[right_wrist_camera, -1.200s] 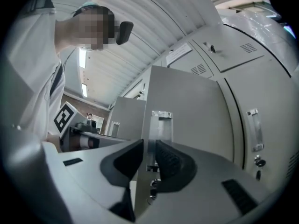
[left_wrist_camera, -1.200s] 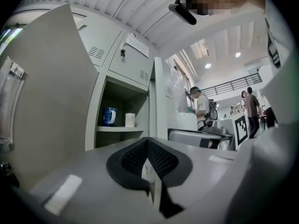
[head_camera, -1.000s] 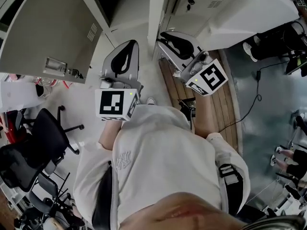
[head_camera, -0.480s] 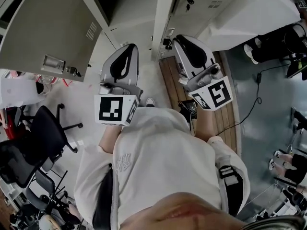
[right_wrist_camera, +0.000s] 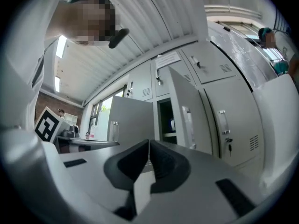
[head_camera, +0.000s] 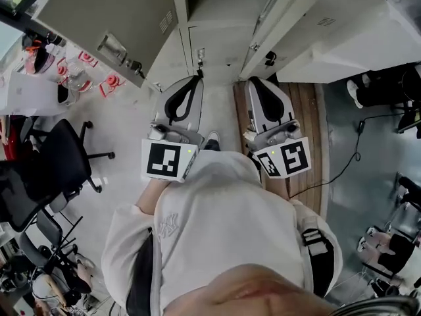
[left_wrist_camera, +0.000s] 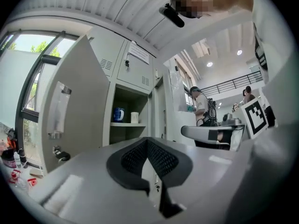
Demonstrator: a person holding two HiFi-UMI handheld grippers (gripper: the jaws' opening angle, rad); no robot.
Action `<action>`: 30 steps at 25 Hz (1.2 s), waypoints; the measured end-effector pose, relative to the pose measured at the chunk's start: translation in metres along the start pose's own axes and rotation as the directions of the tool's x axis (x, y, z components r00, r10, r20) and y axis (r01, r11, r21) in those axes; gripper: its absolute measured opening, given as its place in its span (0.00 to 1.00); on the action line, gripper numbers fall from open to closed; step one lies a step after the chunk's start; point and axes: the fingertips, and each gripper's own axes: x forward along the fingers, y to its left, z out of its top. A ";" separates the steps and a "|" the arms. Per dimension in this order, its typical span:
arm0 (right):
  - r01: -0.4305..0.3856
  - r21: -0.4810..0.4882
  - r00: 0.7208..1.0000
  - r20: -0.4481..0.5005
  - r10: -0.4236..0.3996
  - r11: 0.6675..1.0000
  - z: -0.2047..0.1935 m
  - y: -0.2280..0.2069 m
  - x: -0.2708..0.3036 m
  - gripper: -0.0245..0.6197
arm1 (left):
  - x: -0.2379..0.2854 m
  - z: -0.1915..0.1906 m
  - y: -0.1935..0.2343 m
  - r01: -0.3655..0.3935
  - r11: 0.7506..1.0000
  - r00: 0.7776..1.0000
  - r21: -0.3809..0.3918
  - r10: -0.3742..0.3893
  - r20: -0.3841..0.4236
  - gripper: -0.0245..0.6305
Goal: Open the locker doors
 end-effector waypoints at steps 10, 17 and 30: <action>0.047 0.005 0.996 -0.070 -0.046 0.999 -0.023 0.099 0.013 0.06 | -0.081 -0.006 0.041 -0.007 1.000 0.999 -0.011 0.006 -0.037 0.04; 0.010 -0.020 0.998 -0.066 -0.011 1.000 -0.018 0.117 0.015 0.06 | -0.095 0.000 0.036 -0.014 1.000 0.999 -0.020 0.013 -0.043 0.04; -0.024 -0.029 0.998 -0.060 0.022 0.999 -0.013 0.105 0.021 0.06 | -0.080 0.004 0.032 -0.033 0.999 0.999 -0.021 0.033 -0.039 0.04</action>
